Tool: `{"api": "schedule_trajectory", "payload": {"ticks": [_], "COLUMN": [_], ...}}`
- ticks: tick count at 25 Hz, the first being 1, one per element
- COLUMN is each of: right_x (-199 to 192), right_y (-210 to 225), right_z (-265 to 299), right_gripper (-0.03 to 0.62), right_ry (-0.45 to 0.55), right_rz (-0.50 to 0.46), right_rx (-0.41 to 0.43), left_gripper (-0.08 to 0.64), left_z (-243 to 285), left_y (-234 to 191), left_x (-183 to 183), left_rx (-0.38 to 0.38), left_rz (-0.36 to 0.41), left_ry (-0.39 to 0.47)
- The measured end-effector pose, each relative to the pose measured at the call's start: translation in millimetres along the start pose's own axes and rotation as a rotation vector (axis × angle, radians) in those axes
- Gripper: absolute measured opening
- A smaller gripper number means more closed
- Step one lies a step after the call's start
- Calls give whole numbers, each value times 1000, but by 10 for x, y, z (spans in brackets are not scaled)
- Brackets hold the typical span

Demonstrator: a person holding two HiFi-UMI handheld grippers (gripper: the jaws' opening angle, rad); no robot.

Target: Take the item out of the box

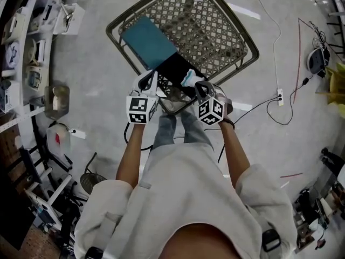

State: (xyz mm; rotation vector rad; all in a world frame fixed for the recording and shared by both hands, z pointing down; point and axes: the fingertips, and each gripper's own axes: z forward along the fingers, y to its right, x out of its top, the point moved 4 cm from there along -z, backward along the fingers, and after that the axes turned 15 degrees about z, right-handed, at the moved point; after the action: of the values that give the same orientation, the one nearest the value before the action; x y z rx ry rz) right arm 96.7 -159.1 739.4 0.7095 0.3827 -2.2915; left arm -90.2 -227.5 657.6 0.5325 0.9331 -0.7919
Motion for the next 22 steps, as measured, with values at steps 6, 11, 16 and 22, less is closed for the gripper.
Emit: {"api": "schedule_trajectory", "payload": {"ticks": [6, 11, 16, 22], "right_x": [-86, -264, -335, -379], "right_y": [-74, -100, -88, -114], "right_z": [162, 413, 604, 756], "right_gripper": [145, 279, 318, 328], "right_ry": [-65, -167, -236, -297], "right_rz": [-1, -26, -47, -80], "right_rx": [56, 82, 106, 141], "left_gripper": [6, 6, 6, 6], "left_z": [-27, -44, -74, -97], "left_y": [15, 44, 60, 81], "left_x": [-49, -70, -97, -145], "left_rx": [-1, 2, 5, 6], "left_rz": [-9, -13, -15, -21], "left_ry": [-7, -3, -11, -16]}}
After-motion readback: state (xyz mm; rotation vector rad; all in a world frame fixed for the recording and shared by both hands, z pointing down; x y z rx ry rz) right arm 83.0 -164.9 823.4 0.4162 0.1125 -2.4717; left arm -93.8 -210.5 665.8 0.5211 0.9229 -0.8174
